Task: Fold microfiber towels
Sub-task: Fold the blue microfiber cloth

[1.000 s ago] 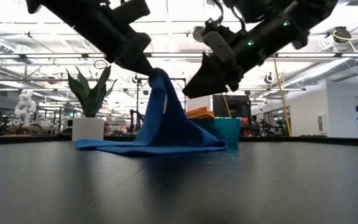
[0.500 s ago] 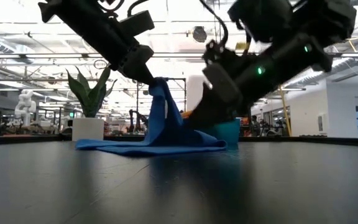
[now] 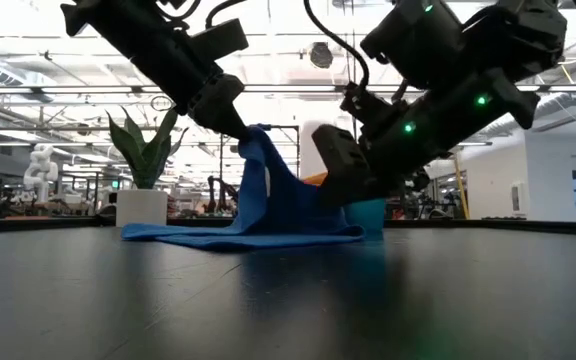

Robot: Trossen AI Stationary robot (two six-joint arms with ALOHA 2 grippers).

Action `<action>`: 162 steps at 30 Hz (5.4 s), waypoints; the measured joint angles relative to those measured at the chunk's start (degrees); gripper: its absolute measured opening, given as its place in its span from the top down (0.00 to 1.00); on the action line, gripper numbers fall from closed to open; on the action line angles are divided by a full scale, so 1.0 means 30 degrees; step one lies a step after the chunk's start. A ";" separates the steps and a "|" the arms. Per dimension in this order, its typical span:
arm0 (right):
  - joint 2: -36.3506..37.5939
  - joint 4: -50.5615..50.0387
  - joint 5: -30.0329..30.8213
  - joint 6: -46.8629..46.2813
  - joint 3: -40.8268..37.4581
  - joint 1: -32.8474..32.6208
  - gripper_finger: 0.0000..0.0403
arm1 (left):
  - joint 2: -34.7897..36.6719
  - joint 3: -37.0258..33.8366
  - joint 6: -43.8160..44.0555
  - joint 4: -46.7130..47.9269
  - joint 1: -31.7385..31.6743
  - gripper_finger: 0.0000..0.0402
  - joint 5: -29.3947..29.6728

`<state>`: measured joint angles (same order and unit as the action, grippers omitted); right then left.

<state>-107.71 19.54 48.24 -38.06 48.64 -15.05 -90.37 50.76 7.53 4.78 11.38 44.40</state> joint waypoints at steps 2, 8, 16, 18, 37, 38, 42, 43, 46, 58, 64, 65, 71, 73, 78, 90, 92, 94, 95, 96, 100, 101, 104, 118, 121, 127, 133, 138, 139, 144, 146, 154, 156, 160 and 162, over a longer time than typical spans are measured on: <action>0.0144 -0.0797 0.0010 -0.0443 0.0000 0.0241 0.63 | 0.0000 0.0000 -0.0007 0.0015 0.0001 0.99 0.0000; 0.0148 -0.3405 -0.0066 -0.2698 0.0000 0.1002 0.63 | 0.0000 0.0000 -0.0334 -0.0055 0.0134 0.99 -0.0002; 0.0148 -0.4402 -0.1610 -0.3594 0.0000 0.1158 0.63 | 0.0000 0.0000 -0.0474 0.0020 0.0248 0.99 0.0000; 0.0382 -0.5069 -0.1676 -0.3705 0.0000 0.1146 0.63 | 0.0000 0.0000 -0.0474 0.0052 0.0240 0.99 0.0000; 0.1876 -0.0393 -0.4456 -0.5074 -0.2688 0.2193 0.63 | 0.0000 0.0000 -0.0729 -0.0080 0.0255 0.98 0.0007; 0.1861 0.0093 -0.4625 -0.5073 -0.2963 0.2339 0.63 | 0.0000 0.0000 -0.0757 -0.0073 0.0248 0.98 0.0007; 0.1860 0.2679 -0.4654 -0.4565 -0.4097 0.2655 0.64 | 0.0000 0.0000 -0.0816 -0.0051 0.0252 0.99 0.0003; 0.1853 0.3537 -0.4660 -0.4311 -0.4354 0.2659 0.65 | 0.0000 0.0000 -0.0821 -0.0061 0.0248 0.99 0.0007; 0.1861 0.6373 -0.4713 -0.3577 -0.5063 0.2659 0.69 | 0.0000 0.0000 -0.0852 -0.0087 0.0248 0.99 0.0007; 0.1853 0.7304 -0.6455 -0.2457 -0.5486 0.3486 0.95 | 0.0000 0.0000 -0.0867 -0.0161 0.0248 0.99 0.0015; 0.2447 0.7370 -0.7907 -0.1002 -0.5486 0.3377 1.00 | 0.0106 0.0000 -0.0978 -0.0005 0.0381 0.99 0.0147; 0.2803 0.7347 -0.8268 -0.0773 -0.5486 0.3228 1.00 | 0.0244 0.0000 -0.0984 0.0103 0.0509 0.99 0.0180; 0.6515 0.5654 -1.0132 0.0800 -0.5486 0.1438 1.00 | 0.2147 0.0001 -0.1128 0.0813 0.2101 0.99 0.0204; 0.8170 0.4651 -1.0668 0.1199 -0.5486 0.0535 1.00 | 0.3174 0.0007 -0.1115 0.1375 0.2898 0.99 0.0182; 1.2129 0.3259 -1.2611 0.2194 -0.5479 -0.1889 1.00 | 0.5767 0.0007 -0.1504 0.1534 0.5129 0.99 -0.1480; 1.5443 0.3032 -1.6148 0.2255 -0.3923 -0.6935 1.00 | 0.8786 0.0345 -0.1084 -0.1755 1.1254 0.99 -0.5094; 1.5221 0.2945 -1.6261 0.1975 -0.3422 -0.7256 1.00 | 0.8779 0.0681 -0.0332 -0.1377 1.1925 0.99 -0.5015; 1.5208 0.2019 -1.5891 0.1889 -0.3141 -0.7405 1.00 | 0.8767 0.0780 0.0382 -0.1088 1.2231 0.99 -0.4646; 1.5208 0.1385 -1.5371 0.1740 -0.3050 -0.7431 1.00 | 0.8761 0.0780 0.0669 -0.0949 1.2258 0.99 -0.4359; 1.5208 0.0736 -1.4645 0.1587 -0.3038 -0.7409 1.00 | 0.8757 0.0780 0.0953 -0.0668 1.2239 0.99 -0.3954; 1.4963 -0.2157 -1.1014 0.1952 -0.3103 -0.6707 1.00 | 0.8740 0.0780 0.1407 0.0314 1.1643 0.99 -0.2814; 1.4725 -0.2413 -1.0553 0.2037 -0.3273 -0.6391 1.00 | 0.8678 0.0780 0.1435 0.0386 1.1368 0.99 -0.2682; 1.3594 -0.2113 -1.0307 0.2785 -0.3700 -0.5467 0.99 | 0.8626 0.0780 0.1238 0.0849 1.0444 0.99 -0.2773; 0.5498 0.6199 -1.2540 0.6625 -0.3847 -0.1138 0.58 | 0.8626 0.0780 0.0434 0.1552 0.7827 0.99 -0.4311; 0.4446 0.7021 -1.2647 0.6949 -0.3847 -0.0487 0.51 | 0.8626 0.0780 0.0273 0.1574 0.7672 0.99 -0.4328; 0.1672 1.1519 -1.7081 0.5502 -0.3840 0.1005 0.46 | 0.8626 0.0780 0.0036 0.1745 0.7657 0.99 -0.4351; -0.1458 1.6554 -2.0225 0.3833 -0.3521 0.2461 0.46 | 0.8626 0.0780 -0.0026 0.1939 0.7657 0.99 -0.4357; -0.3251 1.7562 -2.2128 0.3797 -0.1864 0.2918 0.46 | 0.8626 0.0780 -0.0881 0.1915 0.7657 0.99 -0.4350; -0.3502 1.7559 -2.2432 0.4002 -0.1413 0.2955 0.46 | 0.8626 0.0780 -0.1074 0.1907 0.7657 0.99 -0.4350; -0.4041 1.7415 -2.4338 0.5032 0.0699 0.3016 0.46 | 0.8626 0.0780 -0.1344 0.2155 0.7366 0.99 -0.4331; -0.4033 1.7414 -2.5405 0.5193 0.1211 0.3008 0.46 | 0.8626 0.0780 -0.1285 0.2386 0.7181 0.99 -0.4298; -0.3961 1.6765 -2.7688 0.4986 0.1311 0.2499 0.49 | 0.8626 0.0780 -0.0954 0.3181 0.6716 0.99 -0.4277; -0.3965 1.6191 -2.7672 0.5047 0.1304 0.2292 0.50 | 0.8626 0.0780 -0.0893 0.3271 0.6604 0.99 -0.4197; -0.3961 1.5546 -2.7260 0.5054 0.1297 0.1963 0.53 | 0.8626 0.0780 -0.0845 0.3257 0.6450 0.99 -0.3713; -0.3961 1.4885 -2.6313 0.5058 0.1297 0.1828 0.56 | 0.8626 0.0780 -0.0845 0.3254 0.6333 0.99 -0.3706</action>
<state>-119.59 64.20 -30.70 -22.88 52.53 -9.56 -64.49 53.10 4.99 14.54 30.37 33.29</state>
